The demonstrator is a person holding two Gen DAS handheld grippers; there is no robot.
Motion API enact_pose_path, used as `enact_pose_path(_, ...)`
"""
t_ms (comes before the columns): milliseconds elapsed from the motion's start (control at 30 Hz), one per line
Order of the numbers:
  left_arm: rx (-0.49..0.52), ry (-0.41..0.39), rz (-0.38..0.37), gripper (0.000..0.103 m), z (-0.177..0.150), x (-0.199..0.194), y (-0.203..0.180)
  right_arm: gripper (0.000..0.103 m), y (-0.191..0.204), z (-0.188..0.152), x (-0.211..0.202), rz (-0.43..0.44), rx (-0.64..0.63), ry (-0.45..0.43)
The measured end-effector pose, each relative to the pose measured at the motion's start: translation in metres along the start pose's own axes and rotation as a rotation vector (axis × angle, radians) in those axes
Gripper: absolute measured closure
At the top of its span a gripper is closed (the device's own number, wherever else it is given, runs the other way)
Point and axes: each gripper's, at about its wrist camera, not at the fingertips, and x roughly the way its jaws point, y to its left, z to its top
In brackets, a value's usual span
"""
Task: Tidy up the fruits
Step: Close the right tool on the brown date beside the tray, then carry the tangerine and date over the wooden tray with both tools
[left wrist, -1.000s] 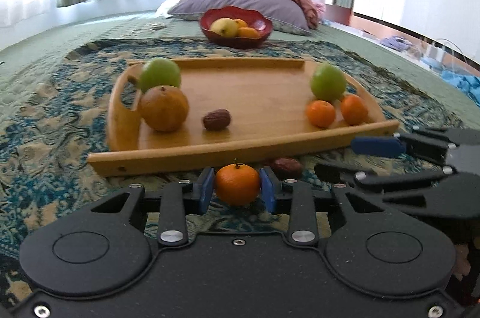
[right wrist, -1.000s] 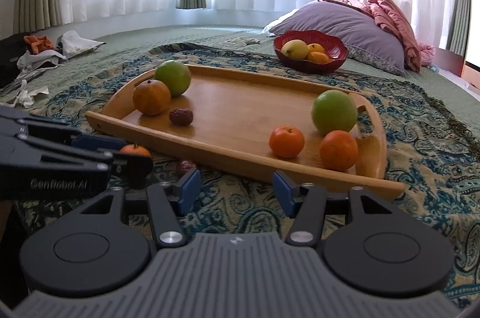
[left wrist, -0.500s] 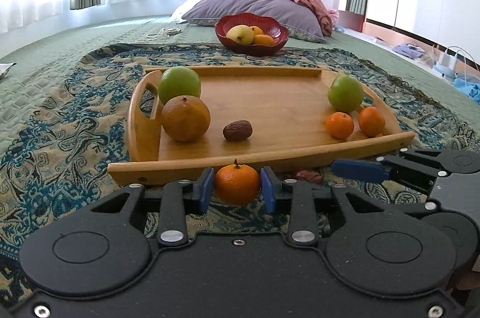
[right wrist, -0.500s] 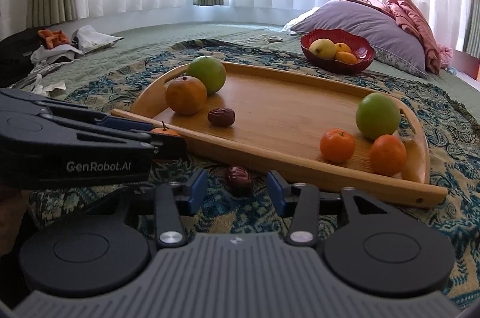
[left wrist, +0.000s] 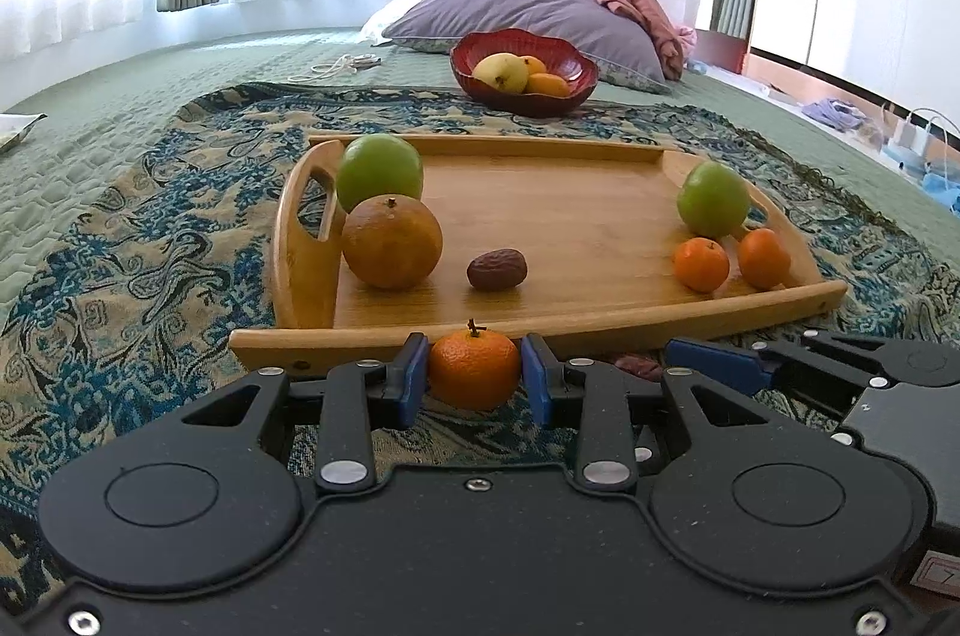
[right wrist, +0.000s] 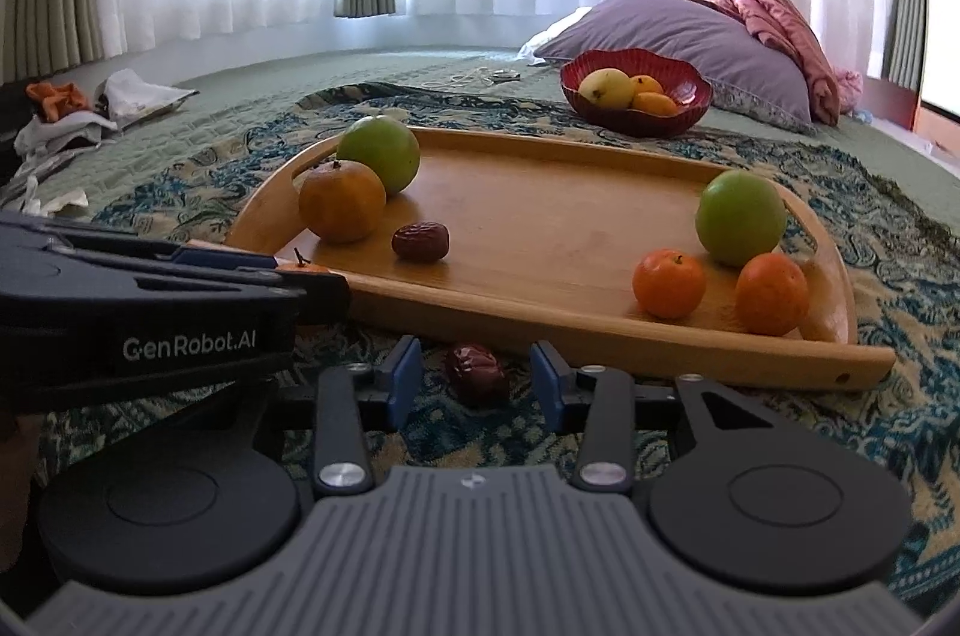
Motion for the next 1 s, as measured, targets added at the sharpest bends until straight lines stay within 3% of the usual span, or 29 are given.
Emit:
enact_pose_path(267,0.007,-0.003,0.009,0.071,0.000,0.001,-0.002,0.074,-0.002,-0.001,0.004,-0.005,0.019,0.031)
enact_pose_path(600,0.004,-0.021,0.013,0.071,0.006,-0.001,-0.004,0.076,-0.005,0.001,-0.004,-0.004,0.034,0.012)
enact_pose_path(1000,0.015,-0.090,-0.014,0.071,0.037,0.001,-0.018,0.076,-0.023,0.020,-0.018,-0.061,0.067,-0.079)
